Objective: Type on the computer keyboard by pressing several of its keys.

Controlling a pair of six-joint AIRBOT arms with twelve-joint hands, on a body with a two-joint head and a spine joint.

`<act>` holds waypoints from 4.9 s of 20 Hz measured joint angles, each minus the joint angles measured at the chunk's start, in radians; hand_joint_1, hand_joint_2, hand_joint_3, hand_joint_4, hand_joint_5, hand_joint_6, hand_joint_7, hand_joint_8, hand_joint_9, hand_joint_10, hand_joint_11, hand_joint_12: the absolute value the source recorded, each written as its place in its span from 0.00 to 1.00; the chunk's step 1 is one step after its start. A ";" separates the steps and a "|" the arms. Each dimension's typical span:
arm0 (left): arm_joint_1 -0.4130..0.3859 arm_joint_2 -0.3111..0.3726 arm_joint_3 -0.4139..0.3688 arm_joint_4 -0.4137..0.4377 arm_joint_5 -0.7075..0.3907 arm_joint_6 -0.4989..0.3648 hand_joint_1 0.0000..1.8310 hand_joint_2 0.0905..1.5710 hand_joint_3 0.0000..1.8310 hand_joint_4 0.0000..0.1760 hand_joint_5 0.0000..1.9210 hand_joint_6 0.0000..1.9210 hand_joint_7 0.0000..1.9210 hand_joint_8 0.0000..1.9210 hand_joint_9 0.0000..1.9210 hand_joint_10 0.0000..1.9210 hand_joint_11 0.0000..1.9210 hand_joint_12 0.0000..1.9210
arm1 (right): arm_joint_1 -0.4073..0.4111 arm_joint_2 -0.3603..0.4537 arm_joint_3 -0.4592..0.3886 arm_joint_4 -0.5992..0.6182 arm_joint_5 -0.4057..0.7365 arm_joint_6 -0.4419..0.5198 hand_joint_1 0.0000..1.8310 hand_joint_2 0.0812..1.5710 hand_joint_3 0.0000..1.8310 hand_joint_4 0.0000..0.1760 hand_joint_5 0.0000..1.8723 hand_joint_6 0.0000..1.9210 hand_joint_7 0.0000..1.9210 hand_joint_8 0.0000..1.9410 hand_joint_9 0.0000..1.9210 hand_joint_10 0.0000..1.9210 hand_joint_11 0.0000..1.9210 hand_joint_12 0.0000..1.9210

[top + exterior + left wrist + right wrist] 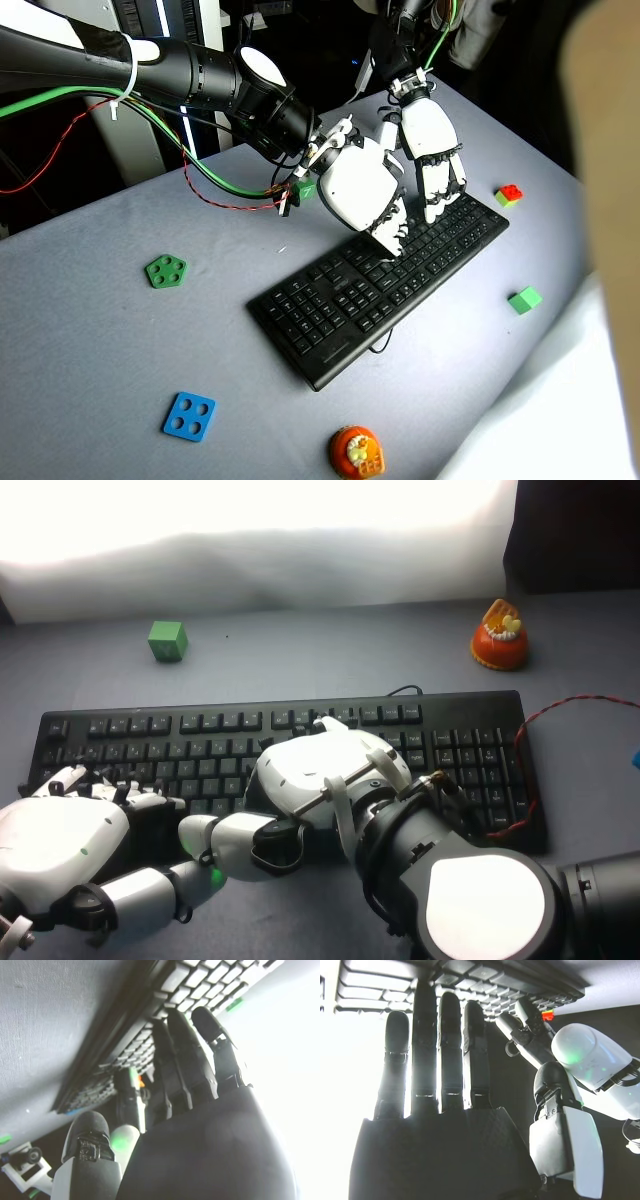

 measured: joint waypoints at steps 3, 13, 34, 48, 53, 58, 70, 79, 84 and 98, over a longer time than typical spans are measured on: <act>0.003 -0.015 0.003 -0.002 -0.037 0.000 0.00 0.77 0.00 0.00 0.23 0.00 0.25 0.01 0.18 0.01 0.00 0.38 | 0.000 0.000 0.000 -0.007 -0.006 0.001 0.00 0.73 0.00 0.00 0.29 0.00 0.35 0.00 0.32 0.03 0.00 0.66; 0.012 -0.032 0.016 0.002 -0.067 0.001 0.00 0.78 0.00 0.00 0.30 0.02 0.28 0.01 0.18 0.01 0.00 0.28 | 0.000 0.000 0.000 -0.007 -0.010 0.001 0.03 0.73 0.00 0.00 0.35 0.02 0.40 0.02 0.37 0.04 0.00 0.61; -0.001 -0.046 0.037 -0.009 -0.070 0.021 0.00 0.77 0.00 0.14 0.14 0.00 0.18 0.00 0.21 0.01 0.00 0.64 | 0.005 0.023 -0.008 -0.003 0.007 -0.004 0.00 0.73 0.00 0.00 0.29 0.00 0.35 0.00 0.35 0.03 0.00 0.75; -0.041 -0.046 0.056 -0.066 -0.140 0.257 0.02 0.77 0.00 0.15 0.14 0.00 0.20 0.00 0.21 0.01 0.00 0.62 | 0.037 0.155 -0.072 0.009 0.009 -0.031 0.00 0.74 0.00 0.00 0.28 0.00 0.33 0.00 0.34 0.02 0.00 0.75; -0.030 -0.092 0.084 -0.071 -0.205 0.285 0.17 0.74 0.00 0.21 0.10 0.00 0.18 0.00 0.21 0.00 0.00 0.60 | 0.042 0.196 -0.107 0.010 0.016 -0.037 0.00 0.73 0.00 0.00 0.29 0.01 0.33 0.00 0.34 0.02 0.00 0.75; -0.024 -0.138 0.106 -0.073 -0.244 0.285 0.20 0.74 0.00 0.25 0.09 0.01 0.17 0.00 0.19 0.00 0.00 0.59 | 0.042 0.237 -0.126 0.009 0.026 -0.052 0.00 0.73 0.00 0.00 0.29 0.01 0.33 0.00 0.35 0.02 0.00 0.75; -0.026 -0.175 0.167 -0.071 -0.273 0.286 0.28 0.73 0.00 0.23 0.09 0.00 0.17 0.00 0.19 0.00 0.00 0.59 | 0.048 0.286 -0.163 0.013 0.046 -0.067 0.01 0.74 0.00 0.00 0.29 0.01 0.33 0.00 0.34 0.02 0.00 0.75; -0.032 -0.194 0.174 -0.033 -0.308 0.278 0.63 0.62 0.00 0.21 0.10 0.00 0.13 0.00 0.17 0.00 0.00 0.59 | 0.064 0.306 -0.164 0.008 0.069 -0.090 0.03 0.74 0.00 0.00 0.29 0.01 0.33 0.00 0.35 0.02 0.00 0.75; -0.034 -0.195 0.174 -0.029 -0.311 0.274 0.58 0.64 0.00 0.20 0.10 0.00 0.12 0.00 0.17 0.00 0.00 0.58 | 0.071 0.315 -0.164 0.009 0.069 -0.103 0.01 0.74 0.00 0.00 0.29 0.00 0.32 0.00 0.34 0.02 0.00 0.74; -0.047 -0.133 0.129 -0.076 -0.195 0.202 0.00 0.66 0.00 0.19 0.12 0.01 0.18 0.00 0.20 0.01 0.00 0.61 | 0.077 0.349 -0.182 0.008 0.085 -0.123 0.01 0.74 0.00 0.00 0.29 0.00 0.33 0.00 0.35 0.02 0.00 0.76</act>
